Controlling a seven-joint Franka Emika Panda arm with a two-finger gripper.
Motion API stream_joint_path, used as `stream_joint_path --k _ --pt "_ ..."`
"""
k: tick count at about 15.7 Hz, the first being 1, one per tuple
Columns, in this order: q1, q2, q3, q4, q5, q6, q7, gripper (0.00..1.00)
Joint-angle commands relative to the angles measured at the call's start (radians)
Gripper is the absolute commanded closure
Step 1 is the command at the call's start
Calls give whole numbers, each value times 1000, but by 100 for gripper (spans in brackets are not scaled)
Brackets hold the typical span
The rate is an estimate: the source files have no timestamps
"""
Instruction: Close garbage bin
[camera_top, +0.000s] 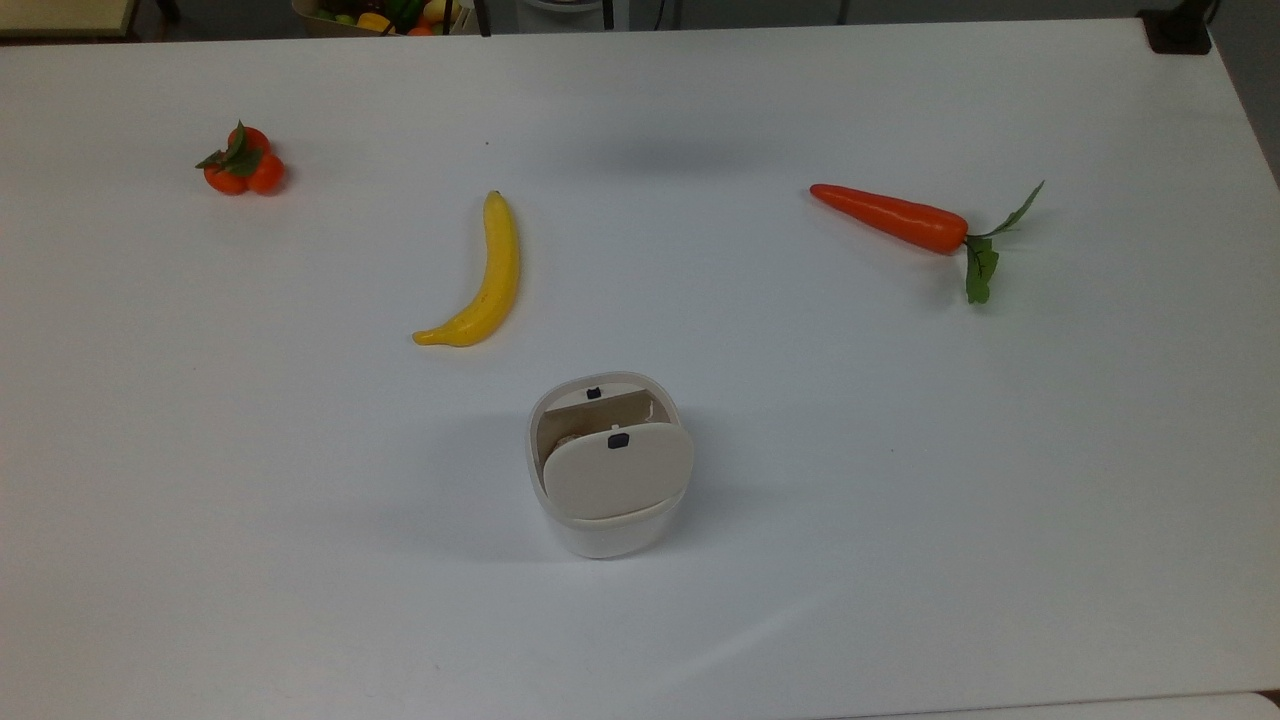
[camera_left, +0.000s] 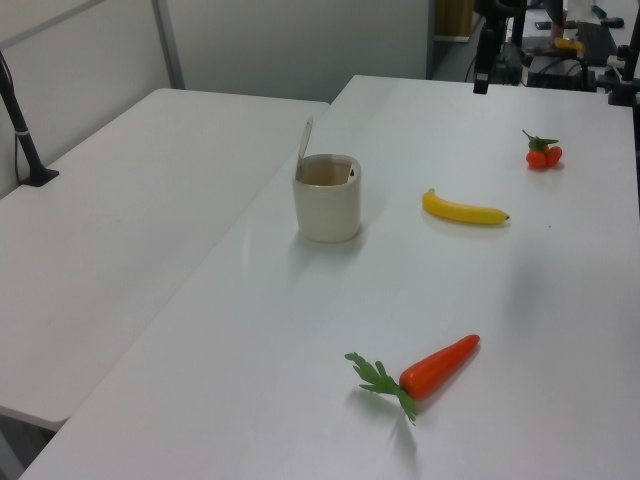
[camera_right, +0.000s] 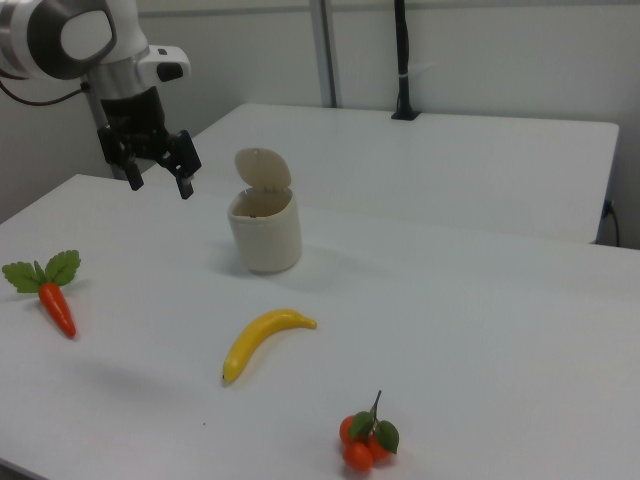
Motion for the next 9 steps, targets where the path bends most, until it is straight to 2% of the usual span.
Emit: stream_joint_path --k 1,9 --pt "0 -9 2 0 0 -10 -4 0" --pt "0 -6 -1 0 1 -4 -6 0"
